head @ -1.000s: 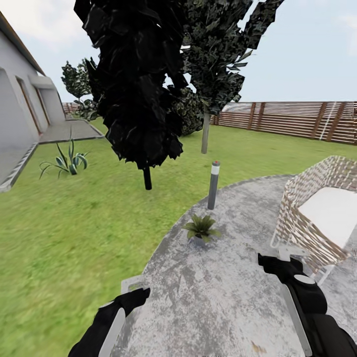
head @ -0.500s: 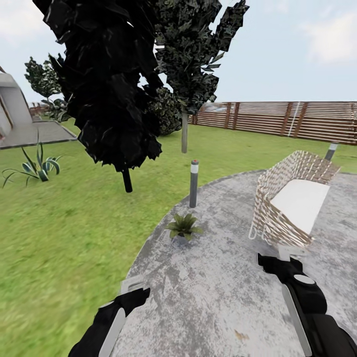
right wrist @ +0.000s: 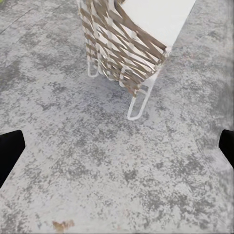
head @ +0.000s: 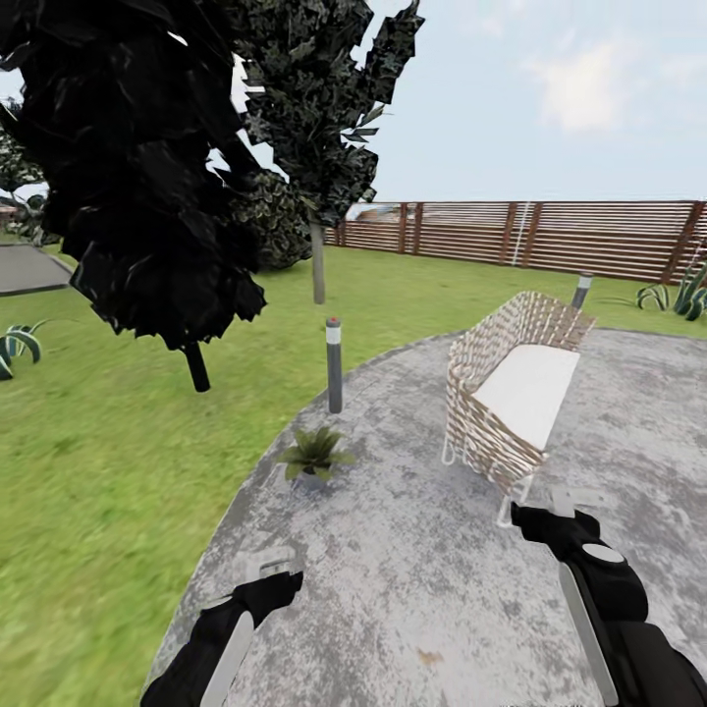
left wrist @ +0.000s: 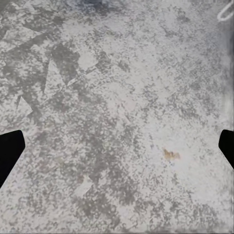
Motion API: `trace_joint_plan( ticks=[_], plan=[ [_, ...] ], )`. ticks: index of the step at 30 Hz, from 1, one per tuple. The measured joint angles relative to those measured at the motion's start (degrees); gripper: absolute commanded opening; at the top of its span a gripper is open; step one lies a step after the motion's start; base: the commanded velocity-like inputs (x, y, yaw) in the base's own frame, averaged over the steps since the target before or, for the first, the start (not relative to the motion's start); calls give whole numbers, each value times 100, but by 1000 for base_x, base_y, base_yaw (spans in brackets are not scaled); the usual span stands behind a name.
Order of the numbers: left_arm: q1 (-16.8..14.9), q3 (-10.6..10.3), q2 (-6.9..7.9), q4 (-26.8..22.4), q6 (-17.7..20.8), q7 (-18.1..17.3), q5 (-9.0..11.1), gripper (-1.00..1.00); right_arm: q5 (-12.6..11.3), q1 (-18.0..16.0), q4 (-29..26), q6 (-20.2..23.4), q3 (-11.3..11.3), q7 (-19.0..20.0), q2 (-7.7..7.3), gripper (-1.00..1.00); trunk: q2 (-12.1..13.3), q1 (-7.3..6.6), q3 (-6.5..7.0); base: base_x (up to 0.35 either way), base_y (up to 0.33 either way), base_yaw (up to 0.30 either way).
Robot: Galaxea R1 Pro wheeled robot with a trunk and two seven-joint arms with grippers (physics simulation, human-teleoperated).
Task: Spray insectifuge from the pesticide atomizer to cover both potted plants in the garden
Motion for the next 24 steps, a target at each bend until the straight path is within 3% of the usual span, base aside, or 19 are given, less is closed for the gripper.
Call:
trace_joint_plan(
  ticks=[24],
  plan=[
    [0, -85, 6, 1, 8, -12, -1, 100, 0, 0, 0, 0, -11, 2, -7, 100, 0, -1, 0, 151, -290, -278]
  ],
)
